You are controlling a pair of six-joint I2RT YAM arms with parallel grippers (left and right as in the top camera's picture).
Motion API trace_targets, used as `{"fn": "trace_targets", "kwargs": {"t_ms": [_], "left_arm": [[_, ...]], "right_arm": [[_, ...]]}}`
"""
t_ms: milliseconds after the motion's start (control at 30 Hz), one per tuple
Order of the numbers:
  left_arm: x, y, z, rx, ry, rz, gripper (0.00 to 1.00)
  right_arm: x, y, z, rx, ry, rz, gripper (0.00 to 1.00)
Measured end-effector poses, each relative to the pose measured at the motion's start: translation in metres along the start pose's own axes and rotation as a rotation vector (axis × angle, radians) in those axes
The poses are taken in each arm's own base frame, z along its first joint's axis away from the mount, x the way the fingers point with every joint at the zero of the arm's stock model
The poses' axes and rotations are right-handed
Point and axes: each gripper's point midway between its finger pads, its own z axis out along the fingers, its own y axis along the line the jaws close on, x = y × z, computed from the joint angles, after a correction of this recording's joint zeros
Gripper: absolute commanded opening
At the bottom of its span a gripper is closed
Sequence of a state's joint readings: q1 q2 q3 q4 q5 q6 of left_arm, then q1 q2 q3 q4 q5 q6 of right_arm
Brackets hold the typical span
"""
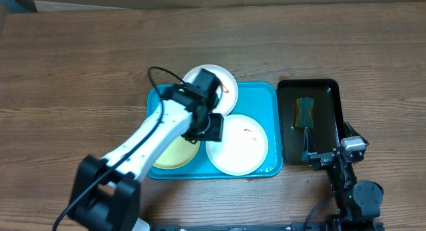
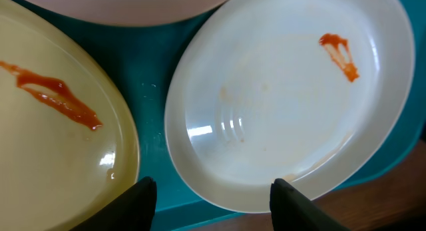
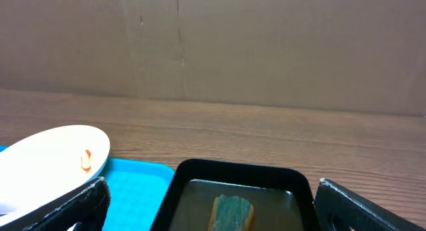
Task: Clean dirty plates on tray and stack at the side
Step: 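Move the left gripper down and grasp the rim of the white plate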
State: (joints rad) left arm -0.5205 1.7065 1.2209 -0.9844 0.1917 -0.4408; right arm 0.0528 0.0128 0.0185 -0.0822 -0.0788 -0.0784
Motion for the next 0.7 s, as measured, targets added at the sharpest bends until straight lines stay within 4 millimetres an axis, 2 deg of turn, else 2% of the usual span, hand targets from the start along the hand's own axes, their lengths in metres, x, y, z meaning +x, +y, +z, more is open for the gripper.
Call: {"fn": "trace_targets", "kwargs": {"t_ms": [167,367,400,467,500,600,633,700], "left_arm": [[0.009,-0.002,0.022,-0.047,0.058,0.009,0.59],[0.008,0.001,0.023,-0.060,0.056,-0.001,0.59],[0.007,0.002,0.023,-0.059,0.054,-0.002,0.59],[0.006,0.004,0.023,-0.059,0.053,-0.009,0.59],[0.006,0.006,0.022,-0.061,0.055,-0.016,0.60],[0.009,0.012,0.019,-0.074,0.077,-0.032,0.61],[0.010,0.014,0.016,-0.079,0.087,-0.036,0.61],[0.010,0.017,0.009,-0.087,0.098,-0.037,0.60]], "right_arm": [[0.000,0.000,0.000,0.000,0.000,0.015,1.00],[0.011,0.000,-0.003,0.005,0.090,0.141,1.00],[0.006,0.000,-0.004,0.006,0.101,0.154,1.00],[-0.017,0.001,-0.007,0.008,0.110,0.175,1.00],[-0.040,0.000,-0.008,0.009,0.111,0.185,1.00],[-0.081,0.000,-0.009,0.018,0.171,0.203,1.00],[-0.091,-0.002,-0.006,0.028,0.228,0.212,1.00],[-0.091,-0.004,0.000,0.054,0.372,0.225,1.00]]}}
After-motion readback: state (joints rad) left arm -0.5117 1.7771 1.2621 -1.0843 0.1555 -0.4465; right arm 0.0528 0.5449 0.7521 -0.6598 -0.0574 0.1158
